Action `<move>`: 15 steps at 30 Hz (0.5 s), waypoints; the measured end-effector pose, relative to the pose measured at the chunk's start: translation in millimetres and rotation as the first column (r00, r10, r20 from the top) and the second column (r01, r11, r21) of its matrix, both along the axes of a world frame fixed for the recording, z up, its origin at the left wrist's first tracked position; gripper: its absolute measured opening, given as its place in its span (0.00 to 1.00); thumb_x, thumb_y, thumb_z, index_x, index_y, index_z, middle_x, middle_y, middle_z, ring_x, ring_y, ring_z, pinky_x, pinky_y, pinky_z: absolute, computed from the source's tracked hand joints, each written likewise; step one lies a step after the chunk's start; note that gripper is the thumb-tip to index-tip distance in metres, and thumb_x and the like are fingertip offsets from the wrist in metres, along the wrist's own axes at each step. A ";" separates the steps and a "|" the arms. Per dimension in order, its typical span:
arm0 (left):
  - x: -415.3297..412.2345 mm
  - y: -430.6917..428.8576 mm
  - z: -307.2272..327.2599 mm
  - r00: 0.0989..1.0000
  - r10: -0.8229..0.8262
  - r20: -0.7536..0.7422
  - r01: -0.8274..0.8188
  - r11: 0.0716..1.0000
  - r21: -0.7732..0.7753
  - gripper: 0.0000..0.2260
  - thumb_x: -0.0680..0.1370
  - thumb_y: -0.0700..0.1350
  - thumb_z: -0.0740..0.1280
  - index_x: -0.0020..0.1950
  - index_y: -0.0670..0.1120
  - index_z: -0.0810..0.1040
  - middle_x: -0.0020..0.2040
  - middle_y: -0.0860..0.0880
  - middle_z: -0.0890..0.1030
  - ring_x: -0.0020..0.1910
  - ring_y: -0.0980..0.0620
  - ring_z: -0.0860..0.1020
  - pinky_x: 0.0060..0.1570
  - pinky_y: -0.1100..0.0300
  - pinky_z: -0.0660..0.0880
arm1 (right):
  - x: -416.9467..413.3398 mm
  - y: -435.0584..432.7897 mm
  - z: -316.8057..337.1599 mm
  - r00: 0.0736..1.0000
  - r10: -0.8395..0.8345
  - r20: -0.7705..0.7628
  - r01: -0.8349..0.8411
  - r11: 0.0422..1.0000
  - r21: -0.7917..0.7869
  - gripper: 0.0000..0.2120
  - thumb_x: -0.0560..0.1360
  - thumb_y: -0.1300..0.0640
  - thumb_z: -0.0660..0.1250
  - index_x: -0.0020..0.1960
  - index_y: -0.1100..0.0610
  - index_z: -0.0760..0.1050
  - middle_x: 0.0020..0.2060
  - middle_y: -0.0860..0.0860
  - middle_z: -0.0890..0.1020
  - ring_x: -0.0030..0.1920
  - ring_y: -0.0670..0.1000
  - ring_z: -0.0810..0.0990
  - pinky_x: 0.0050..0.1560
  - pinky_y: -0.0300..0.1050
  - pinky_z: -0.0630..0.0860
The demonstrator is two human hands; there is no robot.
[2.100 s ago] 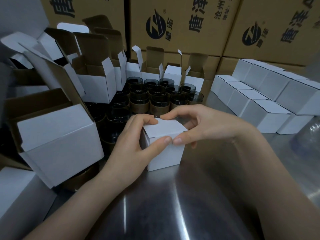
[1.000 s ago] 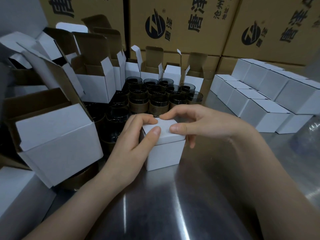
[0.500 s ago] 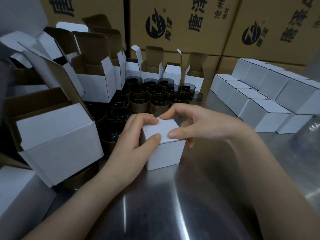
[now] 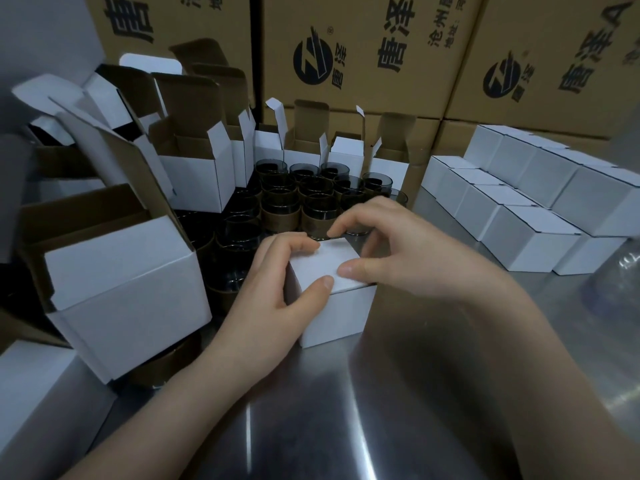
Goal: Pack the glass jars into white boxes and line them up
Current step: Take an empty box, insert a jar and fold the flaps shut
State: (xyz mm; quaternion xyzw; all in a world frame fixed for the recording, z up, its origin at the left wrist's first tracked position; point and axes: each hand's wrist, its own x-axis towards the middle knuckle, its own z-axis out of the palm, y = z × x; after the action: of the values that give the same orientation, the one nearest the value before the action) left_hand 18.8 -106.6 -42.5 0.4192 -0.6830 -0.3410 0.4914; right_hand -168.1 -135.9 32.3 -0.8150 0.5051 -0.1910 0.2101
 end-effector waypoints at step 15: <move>-2.7 4.5 -4.2 0.988 0.012 0.156 0.010 0.990 -0.139 0.35 0.64 0.50 0.81 0.63 0.65 0.64 0.63 0.65 0.67 0.64 0.67 0.69 0.61 0.72 0.68 | 12.3 43.0 -16.3 0.966 -0.249 -0.069 0.252 0.967 0.038 0.26 0.65 0.34 0.67 0.61 0.32 0.64 0.49 0.40 0.67 0.49 0.41 0.71 0.43 0.37 0.69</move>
State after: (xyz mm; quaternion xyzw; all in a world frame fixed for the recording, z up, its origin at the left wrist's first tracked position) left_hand 16.0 -102.1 -46.6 0.4096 -0.7415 -0.2584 0.4644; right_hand -155.8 -92.9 16.0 -0.7453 0.6148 -0.1780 0.1869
